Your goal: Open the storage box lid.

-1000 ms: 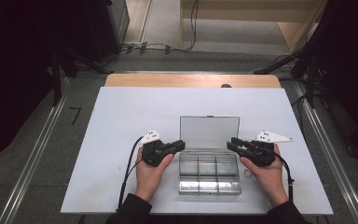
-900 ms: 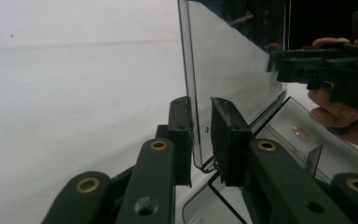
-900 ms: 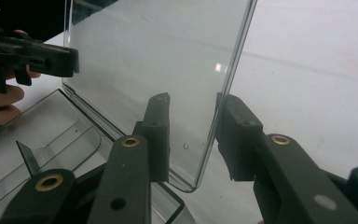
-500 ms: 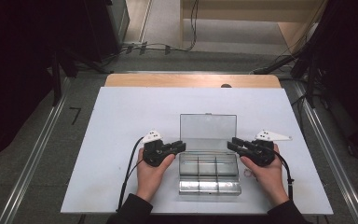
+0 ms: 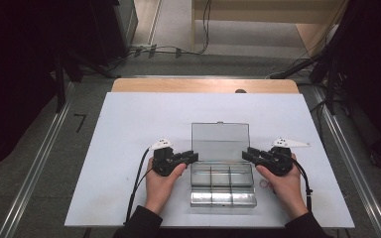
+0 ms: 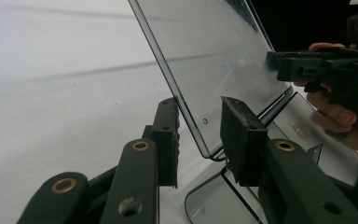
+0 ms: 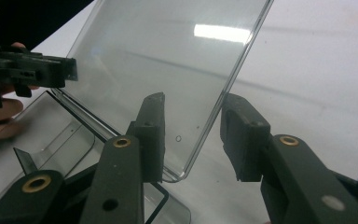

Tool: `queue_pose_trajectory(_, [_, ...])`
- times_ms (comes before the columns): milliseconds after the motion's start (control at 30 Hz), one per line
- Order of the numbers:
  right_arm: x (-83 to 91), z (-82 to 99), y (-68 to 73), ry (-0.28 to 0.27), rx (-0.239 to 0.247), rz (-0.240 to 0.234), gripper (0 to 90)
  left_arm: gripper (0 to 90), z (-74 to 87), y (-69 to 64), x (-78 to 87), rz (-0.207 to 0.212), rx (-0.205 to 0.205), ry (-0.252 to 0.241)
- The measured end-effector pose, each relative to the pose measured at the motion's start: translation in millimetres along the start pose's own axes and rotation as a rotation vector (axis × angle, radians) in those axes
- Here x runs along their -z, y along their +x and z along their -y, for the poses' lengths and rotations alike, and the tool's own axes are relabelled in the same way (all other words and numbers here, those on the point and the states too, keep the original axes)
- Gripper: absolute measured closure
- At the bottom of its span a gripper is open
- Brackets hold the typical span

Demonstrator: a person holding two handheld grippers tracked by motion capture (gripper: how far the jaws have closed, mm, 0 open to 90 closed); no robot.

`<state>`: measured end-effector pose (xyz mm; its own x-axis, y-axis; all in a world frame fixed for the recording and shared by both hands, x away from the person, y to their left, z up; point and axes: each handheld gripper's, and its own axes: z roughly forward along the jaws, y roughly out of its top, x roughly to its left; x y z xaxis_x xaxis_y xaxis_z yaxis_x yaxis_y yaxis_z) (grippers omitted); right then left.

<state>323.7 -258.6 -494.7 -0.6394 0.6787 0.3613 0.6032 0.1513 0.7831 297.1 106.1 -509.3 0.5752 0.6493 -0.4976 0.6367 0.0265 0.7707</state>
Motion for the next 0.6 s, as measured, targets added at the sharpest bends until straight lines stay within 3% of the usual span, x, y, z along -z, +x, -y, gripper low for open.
queue_pose_trajectory(333, [-2.3, 0.0, -5.3, 0.035, -0.111, -0.041, 59.1, 65.2, -0.7, 4.0, -0.5, 0.018, 0.057, 0.018])
queue_pose_trajectory(600, [-4.8, 0.3, -7.7, 0.065, -0.173, -0.052, 55.1, 61.3, -0.9, 5.1, 0.1, -0.009, 0.068, 0.024])
